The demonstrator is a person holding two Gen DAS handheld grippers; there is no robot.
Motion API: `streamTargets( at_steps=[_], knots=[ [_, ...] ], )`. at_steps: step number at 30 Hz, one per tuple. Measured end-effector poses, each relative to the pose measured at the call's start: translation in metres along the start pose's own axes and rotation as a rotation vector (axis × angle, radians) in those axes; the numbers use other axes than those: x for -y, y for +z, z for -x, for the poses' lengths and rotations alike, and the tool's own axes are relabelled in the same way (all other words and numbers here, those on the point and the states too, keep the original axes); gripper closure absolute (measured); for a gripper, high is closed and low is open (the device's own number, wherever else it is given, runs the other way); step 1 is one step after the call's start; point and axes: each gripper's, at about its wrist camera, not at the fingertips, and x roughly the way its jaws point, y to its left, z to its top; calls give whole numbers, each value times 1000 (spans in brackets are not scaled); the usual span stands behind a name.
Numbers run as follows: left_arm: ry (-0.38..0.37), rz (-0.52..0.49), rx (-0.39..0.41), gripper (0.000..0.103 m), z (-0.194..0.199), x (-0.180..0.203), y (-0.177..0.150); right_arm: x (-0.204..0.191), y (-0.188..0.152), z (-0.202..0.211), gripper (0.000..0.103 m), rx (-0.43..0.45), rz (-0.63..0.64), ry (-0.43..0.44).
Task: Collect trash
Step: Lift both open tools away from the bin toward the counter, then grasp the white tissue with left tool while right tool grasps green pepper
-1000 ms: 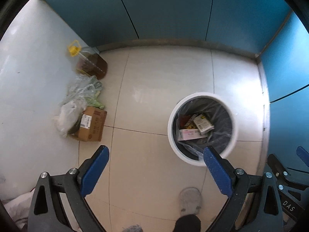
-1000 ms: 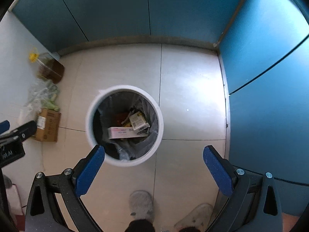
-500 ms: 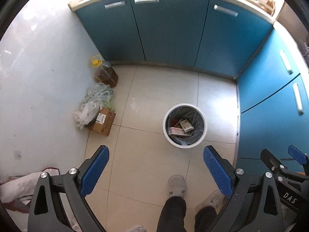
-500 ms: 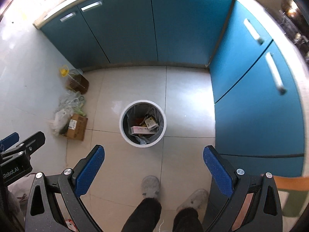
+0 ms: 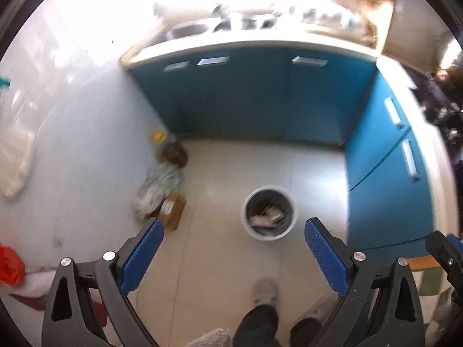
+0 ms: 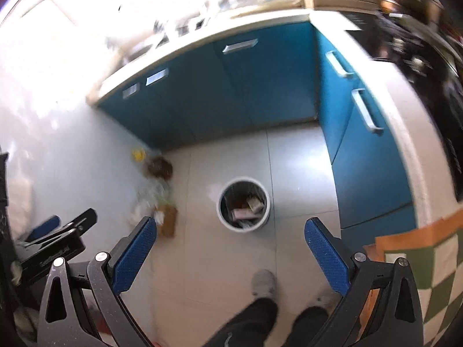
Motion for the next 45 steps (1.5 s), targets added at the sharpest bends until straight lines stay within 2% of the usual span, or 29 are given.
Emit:
streamTargets(
  at_steps=[2,5,9,11,12,14,17,20,24,25,27,28,30,32,37,38,39,40,41,42,45],
  knots=[
    [-32,-51,51,3,18,39,6,35,3,29,0,52,-69,-12],
    [-131,-147,60,3,38,104,8,103,-4,72,0,124,-204,-69],
    [-239,-331,44,2,59,228,-2,213,-30,117,0,178,-416,-193],
    [-292,-407,12,2,70,284,-9,281,-54,142,0,189,-559,-281],
    [-321,-461,-9,2,76,324,-15,308,-66,149,0,193,-618,-314],
    [-367,-534,-50,2,80,377,-30,362,-89,165,0,199,-729,-370],
    [-420,-649,-135,2,78,459,-57,429,-118,174,0,191,-843,-402],
    [-441,-745,-221,2,71,537,-86,465,-133,173,0,179,-858,-418],
    [-472,-754,-362,3,43,595,-107,489,-153,163,1,179,-909,-390],
    [-481,-745,-385,5,38,602,-109,494,-155,159,6,181,-916,-381],
    [-500,-726,-419,26,28,612,-111,492,-155,152,14,176,-910,-360],
    [-504,-719,-427,55,24,614,-111,493,-155,150,17,176,-901,-348],
    [-510,-715,-433,89,16,611,-111,490,-149,147,20,181,-869,-321],
    [-500,-729,-391,95,17,604,-108,486,-139,143,20,181,-827,-306],
    [-458,-716,-315,97,11,553,-95,463,-108,113,22,116,-689,-285],
    [-454,-703,-304,97,10,540,-90,458,-103,103,27,92,-663,-293],
    [-439,-686,-285,97,8,522,-85,453,-98,93,39,68,-639,-300],
    [-436,-671,-277,97,7,508,-80,448,-94,83,59,41,-614,-308],
    [-438,-653,-269,97,6,495,-76,441,-89,72,69,12,-586,-337],
    [-429,-630,-252,97,5,475,-72,434,-86,68,75,19,-567,-351],
    [-447,-556,-253,97,-3,420,-53,398,-71,61,79,39,-529,-313]
  ],
)
